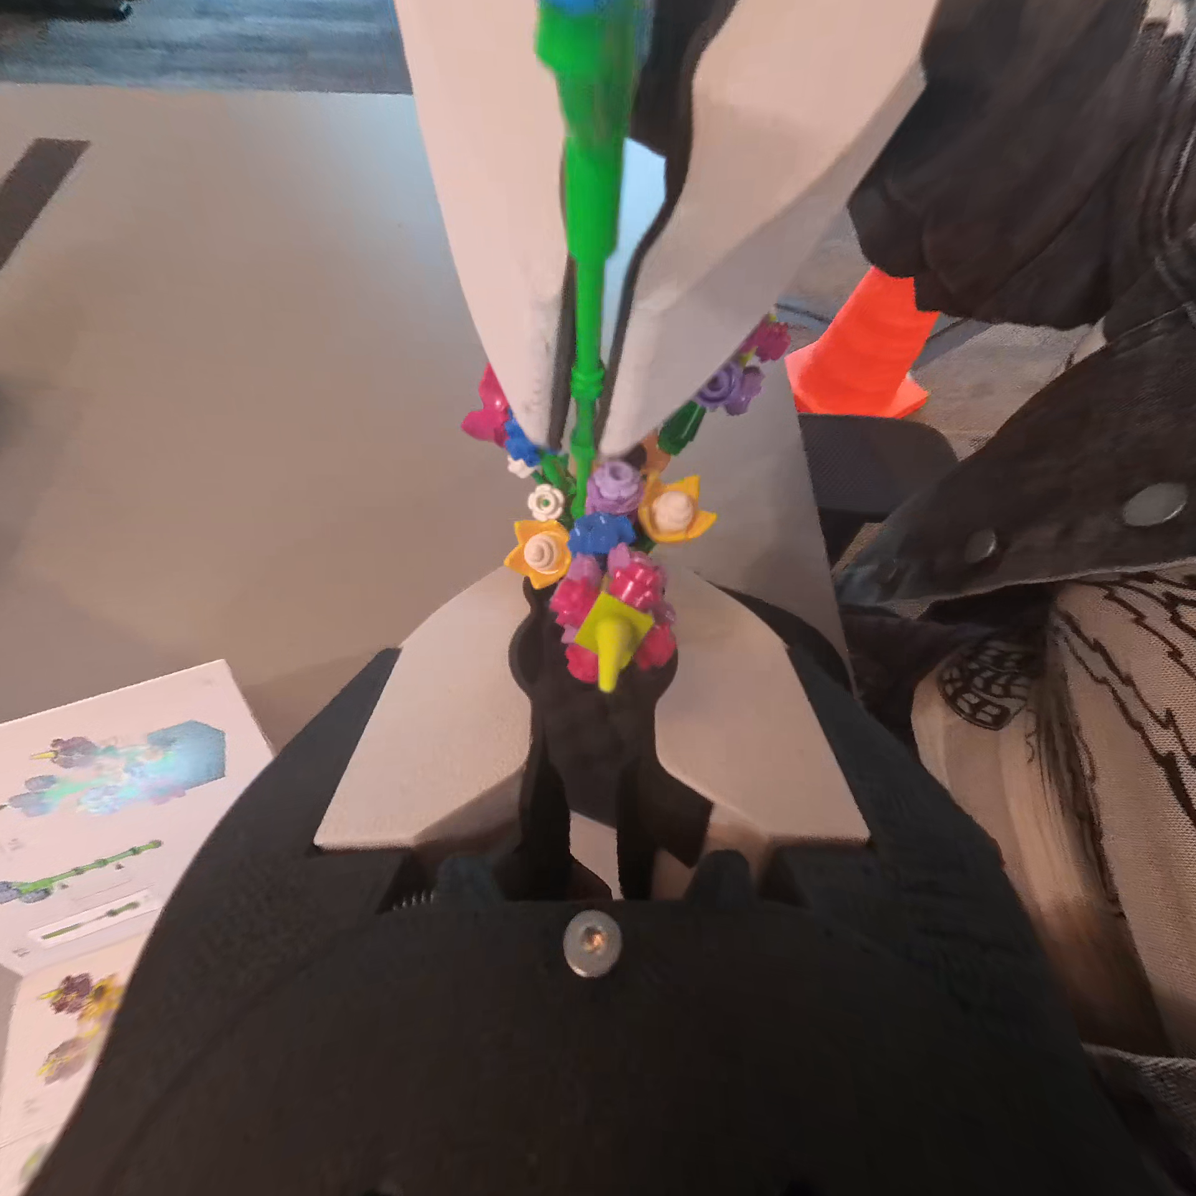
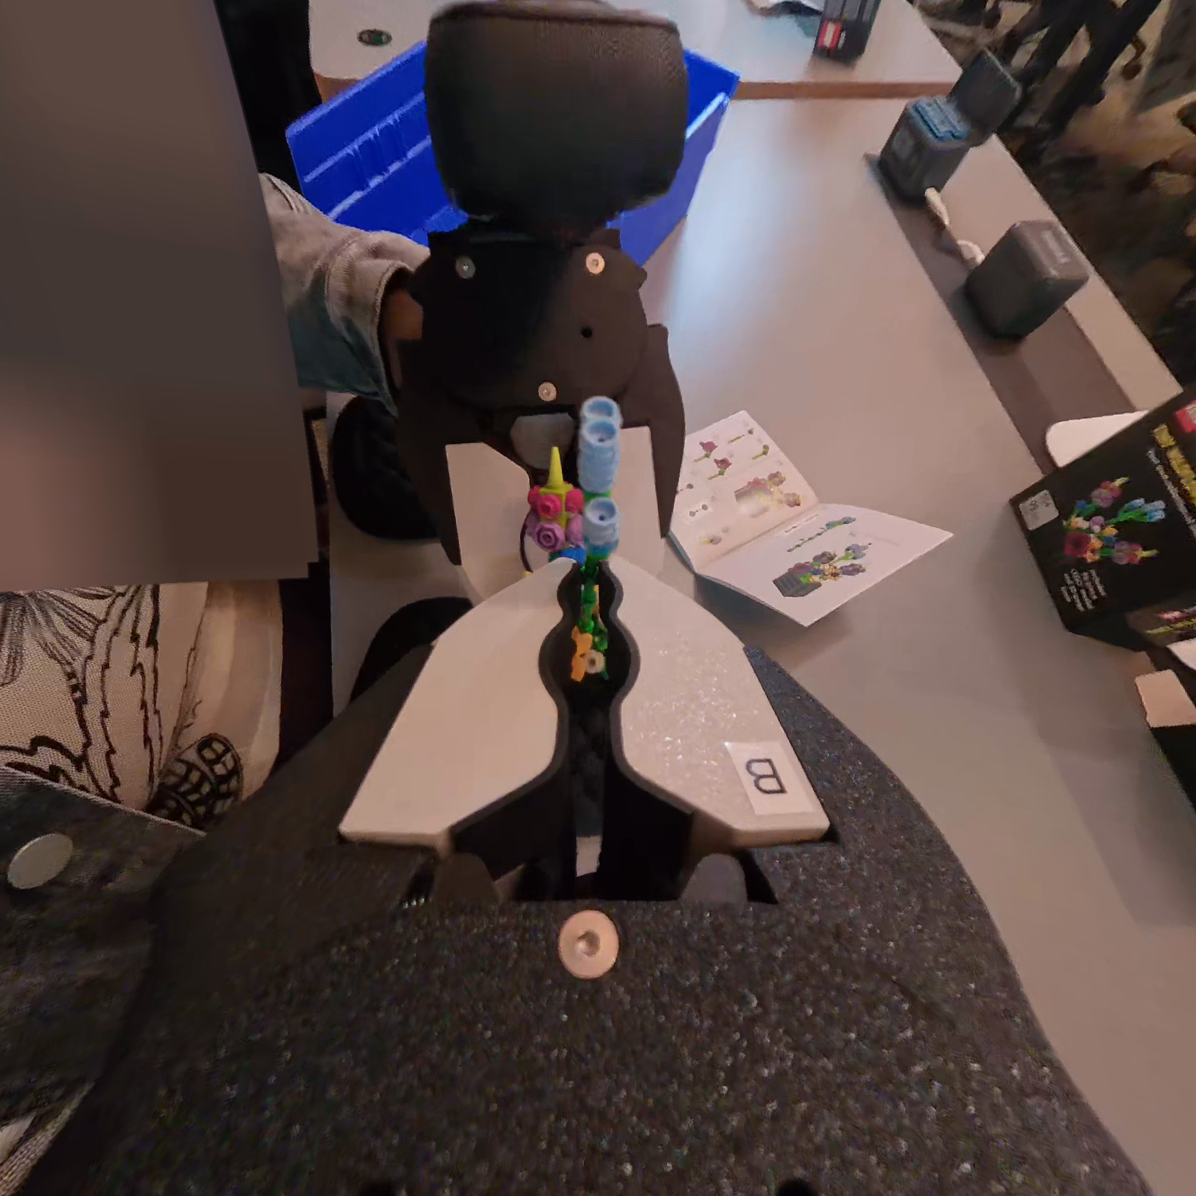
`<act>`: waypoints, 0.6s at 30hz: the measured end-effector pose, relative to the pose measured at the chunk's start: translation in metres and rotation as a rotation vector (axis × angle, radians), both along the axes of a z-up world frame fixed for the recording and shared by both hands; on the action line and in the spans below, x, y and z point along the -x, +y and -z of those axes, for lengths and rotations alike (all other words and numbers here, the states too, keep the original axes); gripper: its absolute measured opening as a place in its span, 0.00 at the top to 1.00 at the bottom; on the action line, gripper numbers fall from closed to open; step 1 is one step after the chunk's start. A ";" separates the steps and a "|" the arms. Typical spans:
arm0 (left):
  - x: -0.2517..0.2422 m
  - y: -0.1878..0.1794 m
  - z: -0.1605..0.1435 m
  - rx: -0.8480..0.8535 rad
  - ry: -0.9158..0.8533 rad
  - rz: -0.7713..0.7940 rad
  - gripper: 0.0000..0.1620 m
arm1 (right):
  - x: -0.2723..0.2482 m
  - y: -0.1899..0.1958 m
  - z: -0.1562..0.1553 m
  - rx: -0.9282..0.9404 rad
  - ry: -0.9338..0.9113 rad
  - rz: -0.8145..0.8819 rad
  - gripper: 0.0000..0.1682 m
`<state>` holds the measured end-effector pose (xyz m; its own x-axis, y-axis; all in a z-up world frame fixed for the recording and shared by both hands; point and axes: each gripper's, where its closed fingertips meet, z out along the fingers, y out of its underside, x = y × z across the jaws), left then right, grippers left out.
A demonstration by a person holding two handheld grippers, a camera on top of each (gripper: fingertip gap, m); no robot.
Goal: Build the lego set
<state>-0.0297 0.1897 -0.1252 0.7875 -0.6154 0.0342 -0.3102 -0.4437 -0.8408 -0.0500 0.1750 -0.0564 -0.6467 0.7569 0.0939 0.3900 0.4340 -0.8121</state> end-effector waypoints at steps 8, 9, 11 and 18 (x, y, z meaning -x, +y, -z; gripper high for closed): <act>-0.002 -0.001 0.003 0.044 -0.107 0.016 0.83 | 0.004 0.008 0.010 0.012 -0.034 0.019 0.97; -0.001 0.000 0.000 0.038 -0.143 0.011 0.83 | 0.004 0.009 0.010 0.026 -0.035 0.016 0.97; 0.002 0.000 -0.004 0.031 -0.188 0.004 0.83 | 0.005 0.009 0.007 0.068 -0.021 0.020 0.97; 0.007 0.006 -0.019 -0.097 -0.341 -0.047 0.83 | 0.013 0.016 -0.004 0.179 0.018 0.056 0.97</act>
